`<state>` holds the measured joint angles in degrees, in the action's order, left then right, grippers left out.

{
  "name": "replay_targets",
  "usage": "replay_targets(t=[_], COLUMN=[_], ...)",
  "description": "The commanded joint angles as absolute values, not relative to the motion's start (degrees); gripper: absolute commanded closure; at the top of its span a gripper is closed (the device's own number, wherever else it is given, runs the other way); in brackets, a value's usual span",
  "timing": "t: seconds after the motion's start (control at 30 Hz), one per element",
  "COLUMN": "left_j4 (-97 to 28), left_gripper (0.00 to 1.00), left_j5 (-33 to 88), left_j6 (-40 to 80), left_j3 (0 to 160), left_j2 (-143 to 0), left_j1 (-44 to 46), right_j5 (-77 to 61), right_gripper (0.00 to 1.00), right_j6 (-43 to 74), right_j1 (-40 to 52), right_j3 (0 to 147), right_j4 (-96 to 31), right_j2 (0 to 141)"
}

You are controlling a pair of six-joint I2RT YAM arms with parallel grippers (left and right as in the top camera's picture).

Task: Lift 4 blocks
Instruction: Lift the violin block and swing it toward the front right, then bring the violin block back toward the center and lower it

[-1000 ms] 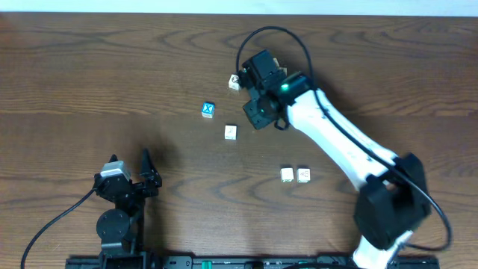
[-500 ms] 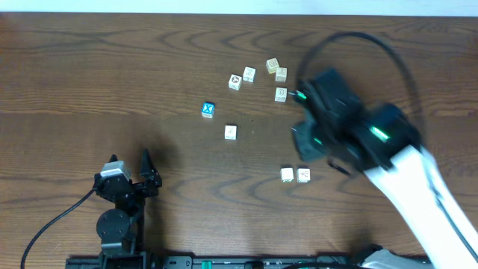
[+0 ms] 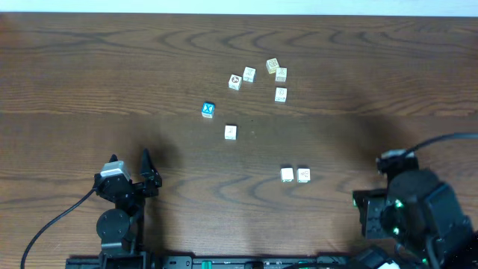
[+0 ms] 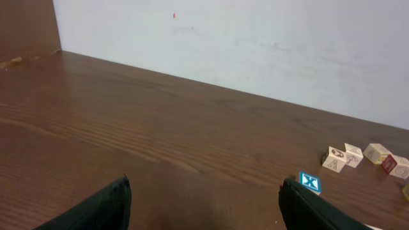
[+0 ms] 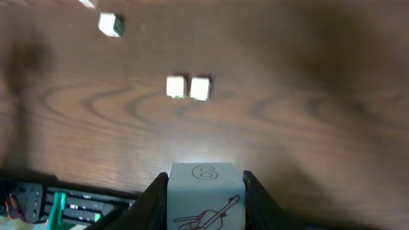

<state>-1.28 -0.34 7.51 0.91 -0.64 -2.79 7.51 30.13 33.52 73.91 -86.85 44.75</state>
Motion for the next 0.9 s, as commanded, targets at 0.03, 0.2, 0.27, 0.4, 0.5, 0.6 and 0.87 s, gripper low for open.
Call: replay_targets(t=[0.03, 0.2, 0.27, 0.4, 0.5, 0.6, 0.87], left_j4=[-4.1, -4.1, -4.1, -4.1, -4.1, -4.1, -4.1], left_gripper=[0.26, 0.25, 0.26, 0.26, 0.25, 0.25, 0.26], left_j5=[-1.7, -1.7, -1.7, -1.7, -1.7, -1.8, -1.7], left_j6=[7.4, 7.4, 7.4, 7.4, 7.4, 7.4, 7.4], left_j3=[0.2, 0.2, 0.2, 0.2, 0.2, 0.2, 0.2], left_j2=[-0.6, -0.6, -0.6, -0.6, -0.6, -0.6, -0.6], left_j1=[-2.5, -2.5, -2.5, -2.5, -2.5, -2.5, -2.5], right_j5=[1.8, -1.6, -1.6, -1.6, -2.8, -5.0, -3.0], right_gripper=[0.91, 0.82, 0.78, 0.73, 0.75, 0.79, 0.82], right_j6=[33.9, 33.8, 33.6, 33.4, 31.0, 29.0, 28.3], right_j1=[33.9, 33.9, 33.9, 33.9, 34.3, 35.8, 42.5], right_j3=[61.8, 45.2, 40.8, 36.4, 36.5, 37.2, 40.5], right_j4=[-80.3, -56.4, -47.3, -33.7, -27.8, -23.1, -20.9], right_j2=[41.8, 43.7, 46.5, 56.4, 66.2, 75.3, 85.6])
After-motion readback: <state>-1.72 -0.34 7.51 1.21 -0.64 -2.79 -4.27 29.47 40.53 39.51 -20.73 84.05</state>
